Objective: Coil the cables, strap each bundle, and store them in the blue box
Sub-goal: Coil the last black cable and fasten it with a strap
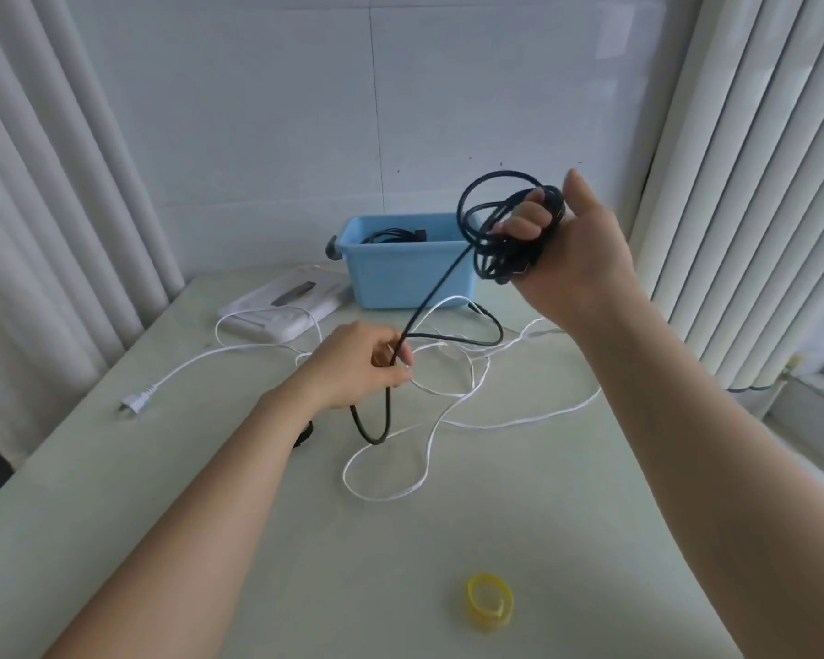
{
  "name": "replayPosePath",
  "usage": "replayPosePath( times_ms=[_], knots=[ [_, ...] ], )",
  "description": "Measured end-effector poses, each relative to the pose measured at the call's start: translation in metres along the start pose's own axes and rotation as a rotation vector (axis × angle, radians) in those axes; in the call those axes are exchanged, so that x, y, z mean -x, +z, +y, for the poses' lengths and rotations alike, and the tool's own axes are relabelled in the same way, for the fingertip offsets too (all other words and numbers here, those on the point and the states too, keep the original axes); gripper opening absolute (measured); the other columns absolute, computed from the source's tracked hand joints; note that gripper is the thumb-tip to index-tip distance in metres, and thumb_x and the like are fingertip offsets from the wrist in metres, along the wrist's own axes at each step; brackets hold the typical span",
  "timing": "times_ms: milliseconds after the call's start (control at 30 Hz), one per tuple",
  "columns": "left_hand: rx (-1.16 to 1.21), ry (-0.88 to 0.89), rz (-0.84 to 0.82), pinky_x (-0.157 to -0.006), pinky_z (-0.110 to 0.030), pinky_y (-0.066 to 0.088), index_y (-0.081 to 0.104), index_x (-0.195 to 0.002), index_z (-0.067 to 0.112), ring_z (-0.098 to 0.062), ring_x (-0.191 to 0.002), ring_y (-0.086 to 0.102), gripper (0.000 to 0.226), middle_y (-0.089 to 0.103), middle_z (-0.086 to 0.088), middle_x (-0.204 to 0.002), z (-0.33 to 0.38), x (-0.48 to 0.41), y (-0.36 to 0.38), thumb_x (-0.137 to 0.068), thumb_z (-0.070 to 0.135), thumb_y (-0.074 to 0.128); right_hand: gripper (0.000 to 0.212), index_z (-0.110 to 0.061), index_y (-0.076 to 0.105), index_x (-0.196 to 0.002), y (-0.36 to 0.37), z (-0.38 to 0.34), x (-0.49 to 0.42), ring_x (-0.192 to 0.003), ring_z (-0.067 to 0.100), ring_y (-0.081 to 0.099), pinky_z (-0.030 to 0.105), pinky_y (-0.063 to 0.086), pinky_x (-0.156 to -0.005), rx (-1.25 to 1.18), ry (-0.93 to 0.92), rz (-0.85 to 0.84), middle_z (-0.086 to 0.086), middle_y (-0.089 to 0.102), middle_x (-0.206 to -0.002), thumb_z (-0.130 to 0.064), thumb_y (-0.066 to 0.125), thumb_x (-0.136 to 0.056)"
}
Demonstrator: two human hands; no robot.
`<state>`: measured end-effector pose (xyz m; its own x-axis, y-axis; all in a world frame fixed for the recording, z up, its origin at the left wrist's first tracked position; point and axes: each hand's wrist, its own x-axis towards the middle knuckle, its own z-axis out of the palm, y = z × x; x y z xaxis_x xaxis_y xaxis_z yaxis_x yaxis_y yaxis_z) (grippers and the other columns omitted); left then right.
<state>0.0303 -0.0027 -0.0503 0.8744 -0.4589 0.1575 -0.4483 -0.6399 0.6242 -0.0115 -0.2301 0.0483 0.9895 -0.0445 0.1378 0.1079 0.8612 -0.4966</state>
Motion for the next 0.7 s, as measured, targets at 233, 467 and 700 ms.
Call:
replayPosePath(
  times_ms=[233, 467, 700],
  knots=[
    [0.004, 0.04, -0.368, -0.085, -0.033, 0.049, 0.062, -0.1, 0.025, -0.007, -0.079, 0.069, 0.01, 0.078, 0.007, -0.081, 0.038, 0.015, -0.004, -0.094, 0.024, 0.069, 0.034, -0.014, 0.042, -0.076, -0.018, -0.009, -0.014, -0.052, 0.02, 0.043, 0.024, 0.046, -0.057, 0.077, -0.213, 0.295, 0.003, 0.044, -0.061, -0.035, 0.05, -0.101],
    [0.312, 0.056, -0.42, -0.055, -0.023, 0.037, 0.074, -0.086, 0.013, -0.018, -0.049, 0.035, 0.029, 0.037, 0.003, -0.05, 0.053, 0.022, -0.016, -0.1, 0.034, 0.058, 0.036, -0.017, 0.04, -0.08, -0.039, 0.008, -0.021, -0.058, 0.015, 0.043, 0.025, 0.037, -0.053, 1.11, -0.348, 0.259, 0.008, 0.051, -0.068, -0.045, 0.04, -0.102],
    [0.867, 0.201, -0.086, -0.047, -0.022, 0.016, 0.071, -0.059, 0.016, -0.007, -0.044, 0.018, 0.048, 0.026, 0.009, -0.044, 0.018, 0.013, -0.037, -0.061, 0.06, 0.086, 0.05, -0.012, 0.053, -0.091, -0.051, 0.009, -0.02, -0.053, 0.018, 0.045, 0.023, 0.041, -0.053, 1.598, -0.177, 0.023, 0.011, 0.051, -0.063, -0.057, 0.034, -0.1]
  ],
)
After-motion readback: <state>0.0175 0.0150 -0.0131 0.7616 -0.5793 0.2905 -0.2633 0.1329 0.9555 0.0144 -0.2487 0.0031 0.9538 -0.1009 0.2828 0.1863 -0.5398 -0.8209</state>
